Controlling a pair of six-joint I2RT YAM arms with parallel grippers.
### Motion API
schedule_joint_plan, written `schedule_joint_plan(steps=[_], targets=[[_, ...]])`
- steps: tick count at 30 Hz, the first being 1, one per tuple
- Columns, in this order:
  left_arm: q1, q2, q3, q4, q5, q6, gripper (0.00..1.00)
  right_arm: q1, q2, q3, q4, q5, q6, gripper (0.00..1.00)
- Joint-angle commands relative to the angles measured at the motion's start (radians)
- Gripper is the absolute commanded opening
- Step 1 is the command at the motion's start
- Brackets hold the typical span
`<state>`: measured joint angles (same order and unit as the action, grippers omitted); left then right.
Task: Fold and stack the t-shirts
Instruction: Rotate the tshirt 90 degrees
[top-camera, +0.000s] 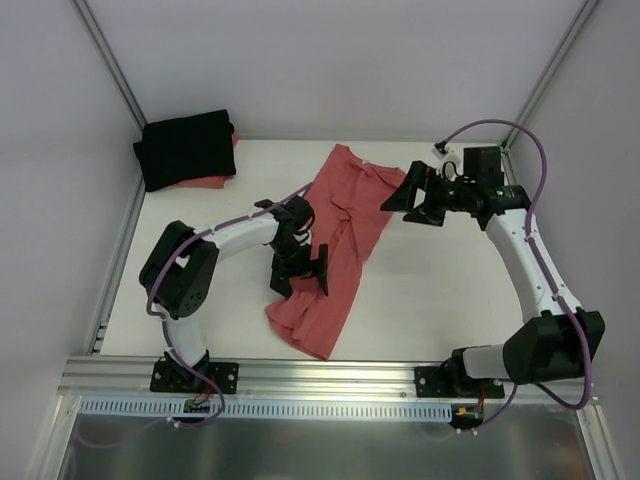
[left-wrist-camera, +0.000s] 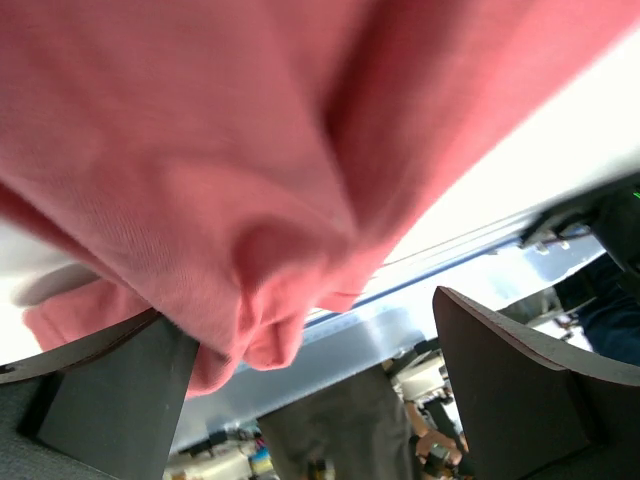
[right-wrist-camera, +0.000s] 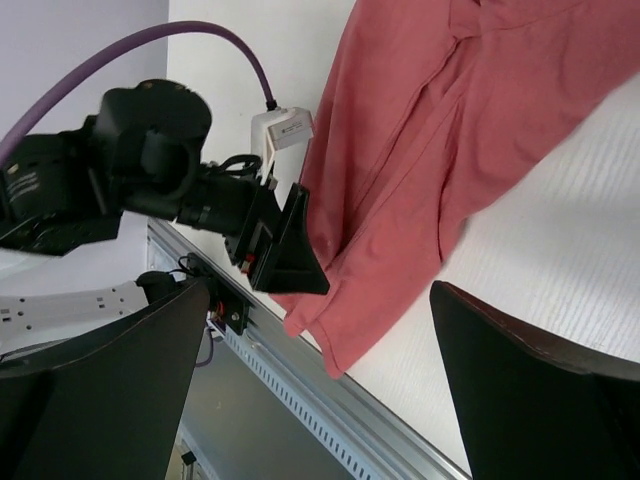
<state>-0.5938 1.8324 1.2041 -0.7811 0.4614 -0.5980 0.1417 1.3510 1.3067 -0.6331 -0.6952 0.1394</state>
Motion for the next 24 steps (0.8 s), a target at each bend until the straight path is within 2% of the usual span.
schedule_joint_plan(steps=[1,6,7,10,11,14,17,22,24], targets=[[-0.05,-0.034,0.083,-0.003,-0.022,-0.091,0.99,-0.002,-0.012,-0.008,0.026,0.042,-0.021,0.99],[-0.051,-0.257,0.141,0.008,-0.298,-0.088,0.99,0.001,0.258,0.104,0.009,0.079,-0.044,1.0],[-0.051,-0.312,0.159,-0.003,-0.337,-0.083,0.99,-0.001,0.367,0.176,0.004,0.08,-0.04,1.0],[-0.049,-0.376,0.196,-0.064,-0.453,-0.075,0.99,0.001,0.537,0.335,0.003,0.071,-0.006,1.0],[-0.047,-0.387,0.202,-0.078,-0.481,-0.072,0.99,0.001,0.638,0.37,0.009,0.069,0.006,0.99],[-0.049,-0.429,0.198,-0.104,-0.514,-0.066,0.99,0.004,0.814,0.512,0.009,0.045,0.042,1.0],[-0.047,-0.467,0.167,-0.104,-0.521,-0.071,0.99,0.004,0.922,0.595,0.016,0.048,0.063,1.0],[-0.047,-0.481,0.167,-0.121,-0.521,-0.08,0.99,0.006,0.99,0.624,0.072,0.072,0.101,0.99],[-0.047,-0.476,0.172,-0.127,-0.52,-0.072,0.99,0.006,1.022,0.686,0.059,0.079,0.112,0.99]])
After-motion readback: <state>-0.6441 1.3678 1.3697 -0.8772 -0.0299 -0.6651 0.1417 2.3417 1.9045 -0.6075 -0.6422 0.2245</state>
